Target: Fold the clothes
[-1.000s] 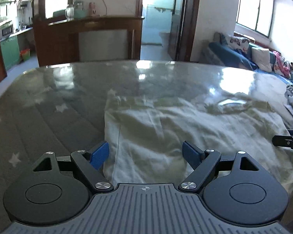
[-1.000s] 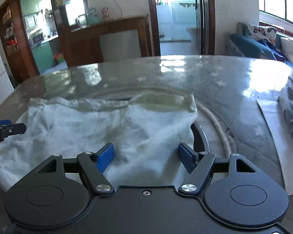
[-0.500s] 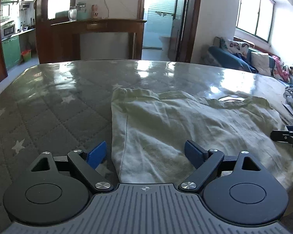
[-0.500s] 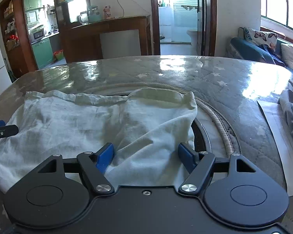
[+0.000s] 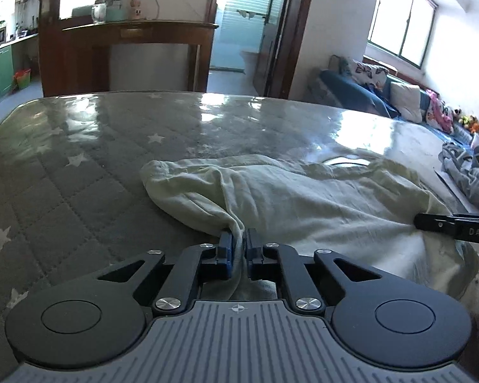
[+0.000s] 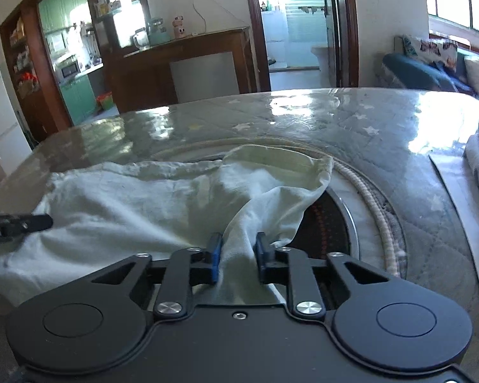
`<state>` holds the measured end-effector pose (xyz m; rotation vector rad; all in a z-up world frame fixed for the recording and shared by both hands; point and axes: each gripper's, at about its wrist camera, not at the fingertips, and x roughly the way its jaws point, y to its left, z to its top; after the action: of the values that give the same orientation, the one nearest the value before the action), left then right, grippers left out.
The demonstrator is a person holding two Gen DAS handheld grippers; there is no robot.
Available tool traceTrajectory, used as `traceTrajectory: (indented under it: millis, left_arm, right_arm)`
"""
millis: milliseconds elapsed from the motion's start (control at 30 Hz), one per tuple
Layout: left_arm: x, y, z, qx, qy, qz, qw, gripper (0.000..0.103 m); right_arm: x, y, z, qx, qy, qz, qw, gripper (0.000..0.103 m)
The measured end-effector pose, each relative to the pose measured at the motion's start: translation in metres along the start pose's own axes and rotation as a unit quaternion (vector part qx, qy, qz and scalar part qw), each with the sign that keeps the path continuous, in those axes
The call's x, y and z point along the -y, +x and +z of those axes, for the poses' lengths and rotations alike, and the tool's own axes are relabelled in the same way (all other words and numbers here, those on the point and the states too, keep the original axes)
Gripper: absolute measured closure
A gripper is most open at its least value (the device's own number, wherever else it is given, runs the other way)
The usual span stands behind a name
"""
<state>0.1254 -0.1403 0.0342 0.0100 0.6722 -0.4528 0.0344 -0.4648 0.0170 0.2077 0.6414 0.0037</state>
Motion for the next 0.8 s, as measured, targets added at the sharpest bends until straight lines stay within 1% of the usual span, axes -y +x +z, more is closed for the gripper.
traceTrajectory:
  millis: [167,367,500,633,800]
  left_arm:
    - [0.002,-0.013,0.001,0.011,0.01,0.004,0.9999,0.097]
    - [0.009,-0.036,-0.005,0.02,0.014,0.008,0.9997,0.097]
    - [0.013,-0.053,-0.015,0.027,0.007,0.011,0.9995,0.097]
    - [0.023,-0.082,-0.032,0.035,0.0,0.011,0.9993,0.097]
    - [0.03,-0.102,-0.05,0.034,-0.013,0.012,0.9993,0.097]
  right_arm:
    - [0.0,-0.01,0.003,0.006,0.003,0.017,1.0,0.09]
    - [-0.006,-0.025,0.001,0.004,-0.022,0.013,1.0,0.09]
    - [-0.01,-0.039,-0.005,0.003,-0.026,0.017,1.0,0.09]
    - [-0.013,-0.061,-0.014,0.006,-0.029,0.023,0.999,0.09]
    - [-0.015,-0.082,-0.025,0.008,-0.033,0.025,0.999,0.09]
